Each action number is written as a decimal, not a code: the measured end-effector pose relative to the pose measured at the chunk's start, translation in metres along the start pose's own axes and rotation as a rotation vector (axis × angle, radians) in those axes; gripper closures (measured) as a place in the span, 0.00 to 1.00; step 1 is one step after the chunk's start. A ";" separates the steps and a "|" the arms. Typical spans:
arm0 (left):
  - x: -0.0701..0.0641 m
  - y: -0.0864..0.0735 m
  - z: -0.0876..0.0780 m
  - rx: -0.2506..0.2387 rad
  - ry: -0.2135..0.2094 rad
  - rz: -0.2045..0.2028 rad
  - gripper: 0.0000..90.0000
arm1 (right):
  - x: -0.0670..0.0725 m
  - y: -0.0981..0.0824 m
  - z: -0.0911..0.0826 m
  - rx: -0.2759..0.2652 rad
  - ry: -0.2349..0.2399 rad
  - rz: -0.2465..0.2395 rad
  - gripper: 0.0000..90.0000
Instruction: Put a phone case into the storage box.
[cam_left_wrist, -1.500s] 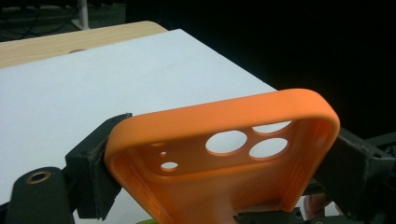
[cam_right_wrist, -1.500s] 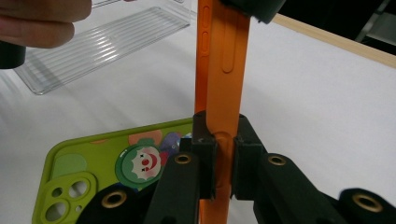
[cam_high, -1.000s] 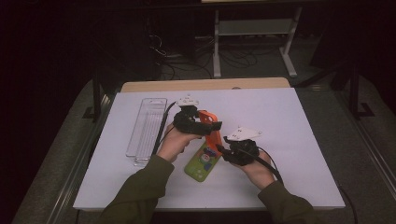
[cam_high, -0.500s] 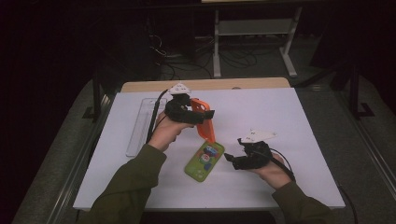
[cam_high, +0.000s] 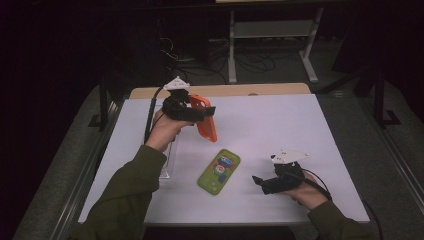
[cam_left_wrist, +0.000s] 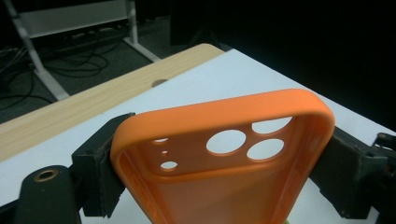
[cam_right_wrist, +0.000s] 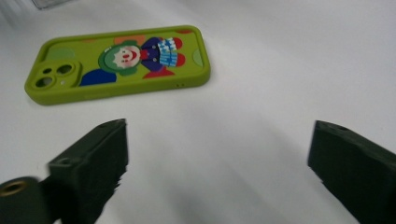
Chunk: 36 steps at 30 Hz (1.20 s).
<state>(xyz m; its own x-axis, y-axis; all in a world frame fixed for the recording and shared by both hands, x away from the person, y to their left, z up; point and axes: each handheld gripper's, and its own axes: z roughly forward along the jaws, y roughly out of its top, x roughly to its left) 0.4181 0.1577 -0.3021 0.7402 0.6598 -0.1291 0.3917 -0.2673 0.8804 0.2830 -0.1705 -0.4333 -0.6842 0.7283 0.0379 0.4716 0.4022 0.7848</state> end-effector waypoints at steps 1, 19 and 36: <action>0.003 0.001 -0.002 -0.005 0.007 -0.001 0.17 | 0.000 -0.002 0.000 0.001 0.007 0.007 0.01; 0.056 0.012 -0.041 -0.026 0.219 -0.035 0.17 | -0.002 -0.006 0.002 0.013 0.013 -0.034 0.00; 0.095 0.003 -0.030 0.032 0.482 -0.092 0.17 | -0.003 -0.004 0.000 -0.014 -0.003 -0.031 0.00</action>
<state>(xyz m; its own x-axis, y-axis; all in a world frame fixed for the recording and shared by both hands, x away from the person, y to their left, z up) 0.4733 0.2401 -0.2979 0.3679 0.9295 0.0270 0.4655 -0.2092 0.8600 0.2830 -0.1740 -0.4361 -0.6964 0.7175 0.0116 0.4425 0.4166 0.7941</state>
